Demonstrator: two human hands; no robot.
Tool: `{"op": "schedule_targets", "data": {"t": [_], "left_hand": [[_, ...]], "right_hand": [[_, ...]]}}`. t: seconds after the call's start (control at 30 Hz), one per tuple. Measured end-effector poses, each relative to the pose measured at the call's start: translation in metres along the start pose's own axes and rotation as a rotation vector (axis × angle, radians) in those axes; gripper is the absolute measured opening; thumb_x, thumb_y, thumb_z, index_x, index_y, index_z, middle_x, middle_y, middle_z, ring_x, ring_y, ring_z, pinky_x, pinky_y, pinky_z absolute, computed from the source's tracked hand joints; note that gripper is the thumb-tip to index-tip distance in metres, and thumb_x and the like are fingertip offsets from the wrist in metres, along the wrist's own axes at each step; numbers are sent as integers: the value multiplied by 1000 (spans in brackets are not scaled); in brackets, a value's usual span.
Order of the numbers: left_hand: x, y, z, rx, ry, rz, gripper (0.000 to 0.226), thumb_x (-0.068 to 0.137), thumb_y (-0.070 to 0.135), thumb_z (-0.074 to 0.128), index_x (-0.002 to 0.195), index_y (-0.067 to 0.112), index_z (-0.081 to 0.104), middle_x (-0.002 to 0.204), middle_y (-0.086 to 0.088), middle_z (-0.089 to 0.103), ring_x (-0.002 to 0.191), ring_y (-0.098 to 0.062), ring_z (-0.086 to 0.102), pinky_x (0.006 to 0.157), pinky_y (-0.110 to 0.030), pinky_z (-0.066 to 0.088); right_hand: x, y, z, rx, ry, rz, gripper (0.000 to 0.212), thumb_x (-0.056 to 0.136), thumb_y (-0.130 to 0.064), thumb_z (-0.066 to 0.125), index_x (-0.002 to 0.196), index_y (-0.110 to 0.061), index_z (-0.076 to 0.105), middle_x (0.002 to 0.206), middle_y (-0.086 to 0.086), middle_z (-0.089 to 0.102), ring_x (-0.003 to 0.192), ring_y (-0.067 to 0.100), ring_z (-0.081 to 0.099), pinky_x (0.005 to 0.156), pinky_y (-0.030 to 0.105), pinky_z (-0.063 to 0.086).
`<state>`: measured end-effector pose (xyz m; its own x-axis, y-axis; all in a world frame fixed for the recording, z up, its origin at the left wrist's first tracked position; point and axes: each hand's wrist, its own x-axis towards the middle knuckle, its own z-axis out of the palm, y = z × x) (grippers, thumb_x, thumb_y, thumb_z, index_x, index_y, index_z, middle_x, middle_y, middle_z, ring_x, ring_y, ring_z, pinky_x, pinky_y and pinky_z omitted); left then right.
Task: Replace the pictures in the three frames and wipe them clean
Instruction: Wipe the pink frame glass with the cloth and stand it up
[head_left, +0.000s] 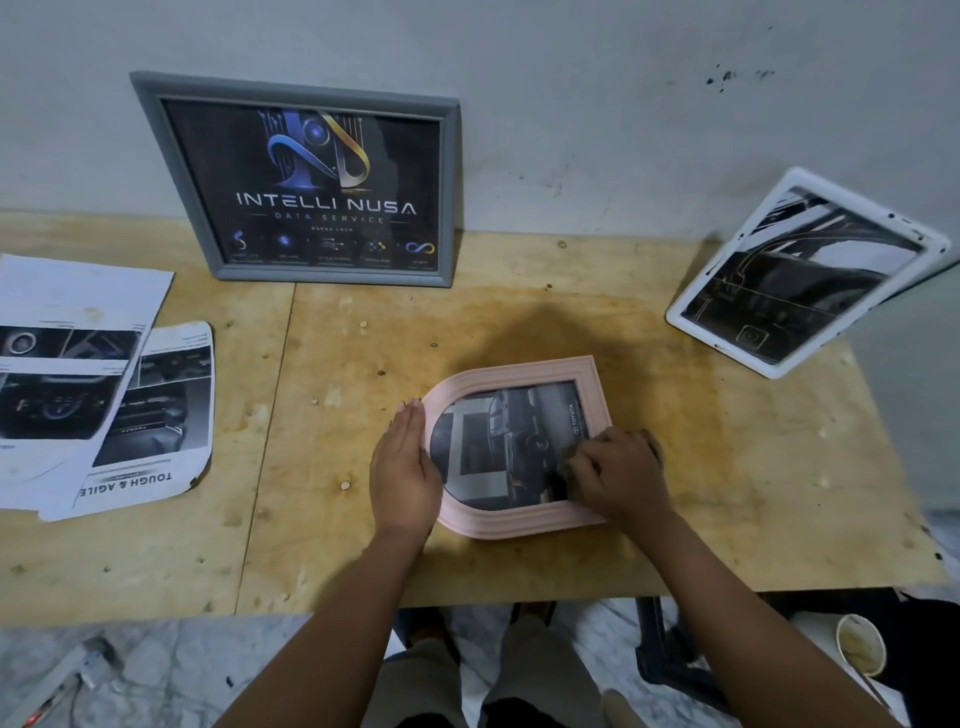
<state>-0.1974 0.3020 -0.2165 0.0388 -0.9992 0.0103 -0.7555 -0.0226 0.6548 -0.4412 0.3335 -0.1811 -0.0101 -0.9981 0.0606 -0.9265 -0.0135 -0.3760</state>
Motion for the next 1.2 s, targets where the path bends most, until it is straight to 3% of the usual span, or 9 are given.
{"op": "schedule_targets", "data": {"t": [0.17, 0.3, 0.47, 0.6, 0.67, 0.77, 0.93, 1.03, 1.2], "left_hand": [[0, -2, 1, 4, -6, 16, 50, 89, 0, 45, 139, 8, 43, 143, -6, 44, 136, -18, 35, 110, -24, 21], [1, -3, 1, 5, -3, 32, 49, 89, 3, 40, 137, 6, 44, 142, -9, 46, 135, -21, 37, 110, -28, 23], [1, -4, 2, 2, 0, 38, 52, 86, 11, 34, 137, 5, 45, 141, -9, 46, 135, -20, 37, 111, -28, 24], [2, -4, 2, -14, -1, 22, 50, 88, -1, 42, 138, 5, 44, 142, -9, 46, 136, -20, 36, 112, -29, 26], [2, -2, 2, -17, -5, 18, 51, 87, -2, 42, 138, 4, 44, 142, -10, 46, 136, -21, 36, 112, -30, 27], [3, 0, 1, -9, -13, 7, 56, 83, -6, 44, 137, 4, 43, 142, -10, 46, 135, -21, 37, 112, -29, 26], [3, 1, 2, -8, -11, -4, 54, 84, -6, 44, 138, 4, 43, 142, -10, 46, 135, -21, 37, 110, -29, 26], [4, -2, 3, -2, -7, 10, 54, 85, -5, 44, 137, 5, 44, 141, -10, 46, 135, -22, 38, 110, -32, 29], [4, -1, 0, -16, -18, 34, 53, 83, -4, 48, 136, 3, 45, 140, -12, 48, 133, -25, 40, 110, -36, 32]], "right_hand": [[19, -13, -44, 640, 388, 648, 28, 95, -10, 38, 72, -17, 51, 67, 0, 48, 52, -3, 44, 51, 10, 36], [21, -24, -55, 893, 626, 726, 32, 97, -8, 31, 71, -17, 49, 71, -2, 48, 54, -9, 47, 54, 11, 41], [6, -51, -19, 709, 494, 469, 23, 100, -24, 30, 87, -21, 48, 75, -9, 49, 65, -3, 48, 58, 11, 39], [9, -70, 28, 490, 362, 479, 36, 98, -36, 29, 117, -14, 50, 111, 7, 56, 104, 18, 51, 89, 35, 44], [12, -76, 49, 329, 146, 510, 50, 99, -37, 31, 141, -11, 33, 144, 12, 38, 133, 25, 33, 111, 39, 27], [12, -80, 67, 64, -76, 240, 61, 95, -41, 15, 149, -11, 16, 157, 7, 13, 145, 23, 10, 115, 31, -2], [9, -70, 57, 312, -125, 67, 50, 96, -30, 26, 136, -7, 45, 143, 10, 44, 134, 21, 38, 111, 25, 20], [0, -80, 45, 492, -107, 119, 41, 95, -30, 32, 108, -5, 62, 103, 11, 67, 94, 19, 61, 89, 32, 47], [4, -75, 0, 739, 46, 328, 28, 95, -29, 34, 80, -11, 51, 70, 4, 52, 63, 7, 49, 60, 25, 40]]}}
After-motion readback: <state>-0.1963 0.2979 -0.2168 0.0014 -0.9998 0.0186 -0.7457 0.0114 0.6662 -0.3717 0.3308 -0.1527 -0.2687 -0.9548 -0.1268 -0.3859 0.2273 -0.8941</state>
